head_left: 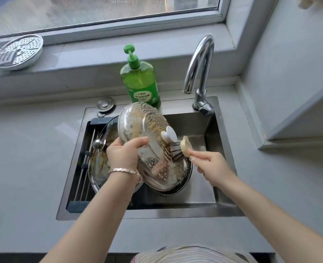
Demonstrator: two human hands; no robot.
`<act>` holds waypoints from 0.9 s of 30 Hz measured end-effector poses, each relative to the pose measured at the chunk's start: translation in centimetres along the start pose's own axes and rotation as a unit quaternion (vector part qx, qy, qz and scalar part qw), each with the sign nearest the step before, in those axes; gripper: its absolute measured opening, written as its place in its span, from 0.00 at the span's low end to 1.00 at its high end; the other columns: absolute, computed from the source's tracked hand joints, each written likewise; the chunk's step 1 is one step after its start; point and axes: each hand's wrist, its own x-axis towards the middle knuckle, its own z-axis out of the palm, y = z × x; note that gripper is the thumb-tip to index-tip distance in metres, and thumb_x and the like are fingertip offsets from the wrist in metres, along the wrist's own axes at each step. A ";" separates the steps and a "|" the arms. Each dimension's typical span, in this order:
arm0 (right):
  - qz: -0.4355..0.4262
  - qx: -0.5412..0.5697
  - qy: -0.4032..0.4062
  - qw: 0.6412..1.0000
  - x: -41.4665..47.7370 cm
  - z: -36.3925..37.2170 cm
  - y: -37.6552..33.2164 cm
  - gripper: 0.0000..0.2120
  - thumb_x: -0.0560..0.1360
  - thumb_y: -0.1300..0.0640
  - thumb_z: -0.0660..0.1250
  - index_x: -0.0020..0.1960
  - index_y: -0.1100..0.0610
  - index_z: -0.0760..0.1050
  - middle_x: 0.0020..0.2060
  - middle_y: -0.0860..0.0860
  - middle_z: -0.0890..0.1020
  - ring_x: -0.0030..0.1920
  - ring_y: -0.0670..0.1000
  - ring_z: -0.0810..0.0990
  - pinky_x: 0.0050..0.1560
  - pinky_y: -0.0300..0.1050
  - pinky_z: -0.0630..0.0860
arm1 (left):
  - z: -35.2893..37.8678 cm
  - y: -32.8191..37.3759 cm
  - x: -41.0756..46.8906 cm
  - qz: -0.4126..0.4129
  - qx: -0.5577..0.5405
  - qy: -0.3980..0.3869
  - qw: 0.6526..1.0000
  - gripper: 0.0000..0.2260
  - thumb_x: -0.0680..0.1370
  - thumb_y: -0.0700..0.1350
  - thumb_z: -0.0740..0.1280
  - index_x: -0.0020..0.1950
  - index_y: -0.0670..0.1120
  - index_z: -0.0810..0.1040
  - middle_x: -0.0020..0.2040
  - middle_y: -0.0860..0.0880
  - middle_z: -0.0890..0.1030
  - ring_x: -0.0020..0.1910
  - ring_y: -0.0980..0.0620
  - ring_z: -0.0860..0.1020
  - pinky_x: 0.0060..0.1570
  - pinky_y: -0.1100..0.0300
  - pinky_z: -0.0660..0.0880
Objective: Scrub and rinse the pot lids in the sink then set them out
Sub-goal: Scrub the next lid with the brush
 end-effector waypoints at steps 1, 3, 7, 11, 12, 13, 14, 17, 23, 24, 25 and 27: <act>-0.020 -0.003 0.034 0.999 -0.1 -0.2 0.2 0.15 0.78 0.62 0.61 0.63 0.55 0.75 0.15 0.40 0.69 0.20 0.38 0.67 0.24 0.28 0.62 | 0.0 0.0 0.2 -0.012 -0.011 0.013 1.000 0.10 0.66 0.30 0.72 0.36 0.44 0.77 0.26 0.51 0.81 0.27 0.52 0.80 0.28 0.62 0.77; -0.055 -0.012 0.079 0.995 -0.1 -0.5 0.4 0.15 0.78 0.62 0.61 0.63 0.54 0.75 0.16 0.40 0.69 0.22 0.39 0.68 0.26 0.29 0.61 | 0.0 -0.1 0.2 -0.017 -0.011 0.020 1.000 0.10 0.66 0.30 0.71 0.36 0.44 0.77 0.29 0.49 0.81 0.30 0.50 0.80 0.29 0.60 0.78; -0.092 -0.090 0.036 0.991 -0.8 0.8 -0.6 0.15 0.78 0.58 0.62 0.63 0.47 0.75 0.44 0.42 0.83 0.45 0.43 0.79 0.46 0.36 0.73 | 0.5 -0.6 -0.8 0.008 0.048 -0.014 0.999 0.10 0.67 0.29 0.71 0.37 0.44 0.78 0.34 0.45 0.81 0.35 0.46 0.81 0.36 0.54 0.81; -0.062 -0.142 0.029 0.987 1.4 0.2 -1.5 0.14 0.77 0.55 0.62 0.61 0.47 0.76 0.52 0.47 0.83 0.52 0.50 0.80 0.56 0.47 0.76 | 0.2 -1.0 -1.0 0.050 0.100 -0.075 0.991 0.12 0.66 0.27 0.70 0.36 0.43 0.79 0.30 0.49 0.82 0.35 0.47 0.83 0.37 0.52 0.81; -0.055 -0.145 0.021 0.988 2.0 -0.2 -1.6 0.14 0.77 0.56 0.62 0.61 0.48 0.76 0.49 0.46 0.83 0.50 0.49 0.80 0.54 0.45 0.76 | 0.0 -0.9 -1.2 0.062 0.114 -0.092 0.987 0.12 0.66 0.27 0.70 0.36 0.44 0.79 0.29 0.50 0.82 0.32 0.51 0.82 0.35 0.54 0.81; -0.050 -0.140 0.014 0.989 2.4 -0.6 -1.6 0.14 0.77 0.57 0.62 0.62 0.49 0.76 0.43 0.41 0.83 0.45 0.44 0.79 0.49 0.40 0.74 | -0.1 -0.7 -1.5 0.071 0.116 -0.107 0.985 0.12 0.66 0.26 0.70 0.36 0.44 0.79 0.28 0.51 0.82 0.30 0.54 0.82 0.33 0.56 0.81; -0.048 -0.130 0.011 0.990 2.4 -0.9 -1.4 0.14 0.78 0.58 0.62 0.62 0.51 0.76 0.32 0.36 0.80 0.38 0.39 0.75 0.42 0.34 0.71 | -0.2 -0.5 -1.7 0.076 0.107 -0.116 0.985 0.12 0.66 0.26 0.70 0.36 0.43 0.79 0.28 0.51 0.82 0.29 0.55 0.82 0.32 0.57 0.81; -0.059 -0.083 0.028 0.994 1.3 -1.3 -0.8 0.15 0.78 0.61 0.60 0.64 0.55 0.74 0.15 0.35 0.68 0.24 0.36 0.69 0.29 0.29 0.63 | -0.2 0.0 -1.6 0.060 0.049 -0.103 0.992 0.12 0.66 0.24 0.69 0.36 0.41 0.78 0.27 0.51 0.81 0.28 0.53 0.81 0.29 0.59 0.80; -0.100 -0.175 0.058 0.978 -0.9 0.2 -1.4 0.14 0.78 0.55 0.61 0.62 0.45 0.76 0.52 0.47 0.83 0.54 0.50 0.80 0.55 0.47 0.76 | 0.6 -1.4 -1.2 0.038 0.036 -0.078 0.996 0.13 0.65 0.26 0.70 0.33 0.44 0.79 0.30 0.48 0.82 0.34 0.45 0.82 0.37 0.50 0.81; -0.086 -0.188 0.062 0.976 -0.3 -0.1 -1.4 0.14 0.78 0.54 0.61 0.62 0.44 0.76 0.54 0.48 0.82 0.56 0.52 0.79 0.57 0.48 0.75 | 0.6 -1.6 -1.3 0.052 0.053 -0.088 0.993 0.14 0.64 0.27 0.71 0.32 0.46 0.80 0.31 0.48 0.83 0.35 0.44 0.82 0.39 0.50 0.81; -0.072 -0.196 0.066 0.976 0.3 -0.4 -1.5 0.14 0.78 0.53 0.61 0.62 0.45 0.76 0.55 0.48 0.82 0.56 0.53 0.78 0.57 0.48 0.74 | 0.7 -1.6 -1.4 0.067 0.067 -0.094 0.991 0.13 0.63 0.27 0.71 0.31 0.46 0.80 0.31 0.48 0.83 0.36 0.44 0.82 0.39 0.49 0.81; -0.058 -0.178 0.065 0.980 1.2 -1.0 -1.5 0.15 0.78 0.54 0.61 0.63 0.46 0.75 0.45 0.43 0.83 0.47 0.49 0.78 0.50 0.44 0.74 | 0.6 -1.5 -1.6 0.075 0.071 -0.103 0.989 0.13 0.64 0.26 0.70 0.34 0.45 0.80 0.32 0.48 0.83 0.36 0.44 0.82 0.39 0.49 0.81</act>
